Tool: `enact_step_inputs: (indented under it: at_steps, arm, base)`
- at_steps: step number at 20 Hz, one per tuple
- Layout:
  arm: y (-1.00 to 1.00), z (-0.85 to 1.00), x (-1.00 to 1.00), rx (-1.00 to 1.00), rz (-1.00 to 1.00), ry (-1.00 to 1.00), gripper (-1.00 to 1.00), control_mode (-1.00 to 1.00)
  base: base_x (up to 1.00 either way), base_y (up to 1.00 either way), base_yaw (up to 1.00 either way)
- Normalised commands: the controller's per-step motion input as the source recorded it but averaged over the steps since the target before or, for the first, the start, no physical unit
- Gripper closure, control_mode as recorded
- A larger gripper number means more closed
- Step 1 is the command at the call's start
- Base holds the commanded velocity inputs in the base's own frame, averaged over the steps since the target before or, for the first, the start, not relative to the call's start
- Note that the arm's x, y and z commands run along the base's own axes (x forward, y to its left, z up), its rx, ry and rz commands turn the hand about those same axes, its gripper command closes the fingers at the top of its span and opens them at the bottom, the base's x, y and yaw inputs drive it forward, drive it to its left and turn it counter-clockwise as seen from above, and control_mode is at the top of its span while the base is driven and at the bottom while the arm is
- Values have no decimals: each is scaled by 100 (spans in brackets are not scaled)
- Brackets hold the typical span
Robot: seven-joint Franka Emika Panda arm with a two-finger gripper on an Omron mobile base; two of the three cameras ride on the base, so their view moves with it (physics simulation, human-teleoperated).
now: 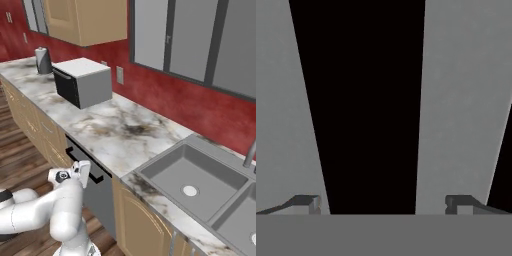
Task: Open the dishwasher door and pull out the top rack.
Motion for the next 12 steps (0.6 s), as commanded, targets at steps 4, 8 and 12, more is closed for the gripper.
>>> enact_step_inputs:
  at_steps: [4,8,12]
  arm:
    - [0,-41,23,-4,0,0,100,-100]
    - [7,-45,0,-2,0,0,100,-100]
    - [46,-47,-13,-3,0,0,100,-100]
  base:
    - [0,0,0]
    - [0,0,0]
    - [0,0,0]
